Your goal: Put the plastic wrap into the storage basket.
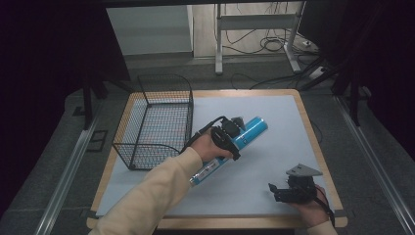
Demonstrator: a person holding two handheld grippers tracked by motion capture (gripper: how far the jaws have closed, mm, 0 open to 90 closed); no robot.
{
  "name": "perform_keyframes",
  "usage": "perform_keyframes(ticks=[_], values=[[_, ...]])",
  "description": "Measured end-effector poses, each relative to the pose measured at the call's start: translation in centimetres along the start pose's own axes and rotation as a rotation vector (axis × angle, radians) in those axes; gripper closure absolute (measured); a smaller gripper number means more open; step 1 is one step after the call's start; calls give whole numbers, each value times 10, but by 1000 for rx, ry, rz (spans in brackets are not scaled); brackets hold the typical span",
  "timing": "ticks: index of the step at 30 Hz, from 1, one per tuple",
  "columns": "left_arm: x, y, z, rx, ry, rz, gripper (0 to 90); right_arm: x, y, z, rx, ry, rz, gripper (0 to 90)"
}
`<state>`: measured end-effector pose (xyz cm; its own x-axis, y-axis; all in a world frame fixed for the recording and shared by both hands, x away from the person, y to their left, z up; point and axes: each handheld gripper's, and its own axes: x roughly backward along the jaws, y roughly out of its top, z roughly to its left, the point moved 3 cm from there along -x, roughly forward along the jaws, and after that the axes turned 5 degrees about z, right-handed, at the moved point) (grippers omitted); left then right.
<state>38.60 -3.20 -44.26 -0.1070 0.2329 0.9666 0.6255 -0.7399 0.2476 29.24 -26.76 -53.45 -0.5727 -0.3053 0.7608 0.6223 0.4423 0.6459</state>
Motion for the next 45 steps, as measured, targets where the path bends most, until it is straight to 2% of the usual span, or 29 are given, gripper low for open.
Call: perform_keyframes(ticks=[10, 24, 26, 32, 45], values=[[5, 3, 1, 1, 14, -8, 315, 0, 0, 0, 0, 0, -1, 97], [22, 10, 4, -7, 39, -17, 314, 0, 0, -1, 0, 0, 0, 97], [25, 12, 4, -8, 55, -23, 314, 0, 0, -1, 0, 0, 1, 97], [30, 16, 4, -13, 56, -22, 315, 0, 0, -1, 0, 2, 1, 97], [52, 25, 7, -18, 79, -45, 315, 1, 0, -1, 0, 3, -1, 97]])
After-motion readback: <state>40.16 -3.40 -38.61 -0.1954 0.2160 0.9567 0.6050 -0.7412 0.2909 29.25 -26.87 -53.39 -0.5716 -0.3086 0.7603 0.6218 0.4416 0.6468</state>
